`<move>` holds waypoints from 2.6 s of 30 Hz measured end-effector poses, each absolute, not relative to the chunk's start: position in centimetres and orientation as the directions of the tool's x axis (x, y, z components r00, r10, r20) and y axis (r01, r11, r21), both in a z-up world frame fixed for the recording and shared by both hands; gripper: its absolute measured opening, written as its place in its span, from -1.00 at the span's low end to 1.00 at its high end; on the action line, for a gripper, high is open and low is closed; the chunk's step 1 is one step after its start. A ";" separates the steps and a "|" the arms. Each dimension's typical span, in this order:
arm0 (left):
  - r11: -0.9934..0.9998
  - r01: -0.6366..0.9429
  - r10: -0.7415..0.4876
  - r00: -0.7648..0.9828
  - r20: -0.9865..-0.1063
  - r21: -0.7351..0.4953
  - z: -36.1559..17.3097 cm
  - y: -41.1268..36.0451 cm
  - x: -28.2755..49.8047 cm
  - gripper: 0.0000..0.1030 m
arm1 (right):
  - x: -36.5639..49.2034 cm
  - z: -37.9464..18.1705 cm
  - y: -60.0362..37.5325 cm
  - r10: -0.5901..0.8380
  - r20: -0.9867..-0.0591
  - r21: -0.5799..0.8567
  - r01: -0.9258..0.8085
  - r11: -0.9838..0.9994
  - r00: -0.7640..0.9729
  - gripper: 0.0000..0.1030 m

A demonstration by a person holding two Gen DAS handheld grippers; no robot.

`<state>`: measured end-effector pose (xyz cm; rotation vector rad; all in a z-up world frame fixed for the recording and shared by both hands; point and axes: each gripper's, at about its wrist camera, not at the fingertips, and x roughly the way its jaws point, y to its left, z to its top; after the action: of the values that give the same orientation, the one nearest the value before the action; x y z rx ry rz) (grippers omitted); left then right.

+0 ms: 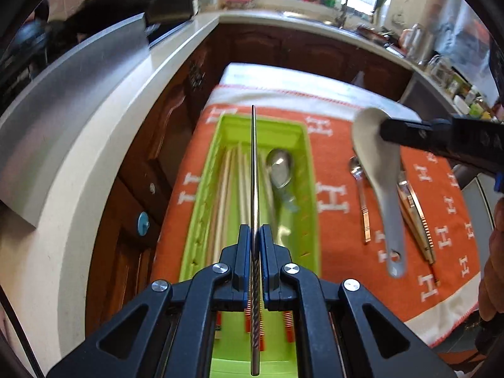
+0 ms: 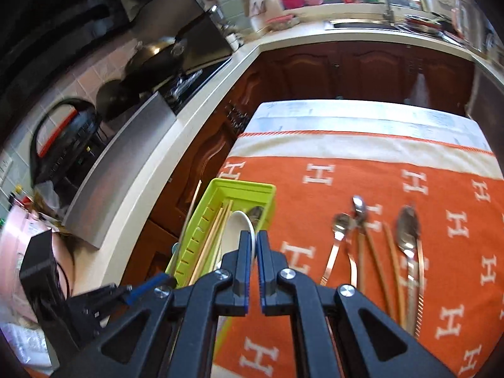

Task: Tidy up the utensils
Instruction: 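Carry the metal chopstick and white ceramic spoon into the green tray and release, then grasp a silver spoon with the left gripper while the right grasps a fork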

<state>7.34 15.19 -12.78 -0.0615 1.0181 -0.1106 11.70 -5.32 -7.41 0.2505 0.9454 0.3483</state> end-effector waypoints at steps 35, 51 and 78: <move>0.986 0.147 -0.146 0.571 -0.808 -0.074 -8.1 10.8 6.7 -0.59 | 10.4 -11.8 -4.0 0.381 -0.855 0.321 -0.216 0.922 0.353 -0.82; 0.929 0.326 -0.318 0.457 -0.831 -0.176 -10.7 0.2 7.9 -0.49 | 6.2 -14.7 -18.3 0.296 -0.838 0.341 0.017 0.940 0.458 -0.83; 0.961 0.262 -0.193 0.400 -0.896 -0.090 -20.2 -3.4 14.7 -0.53 | 7.8 -18.2 -19.7 0.379 -0.796 0.406 -0.048 0.913 0.472 -0.82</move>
<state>14.72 -3.35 -20.20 0.0684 1.1232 -0.2882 7.83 -19.75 -18.18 0.3511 1.0521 0.2681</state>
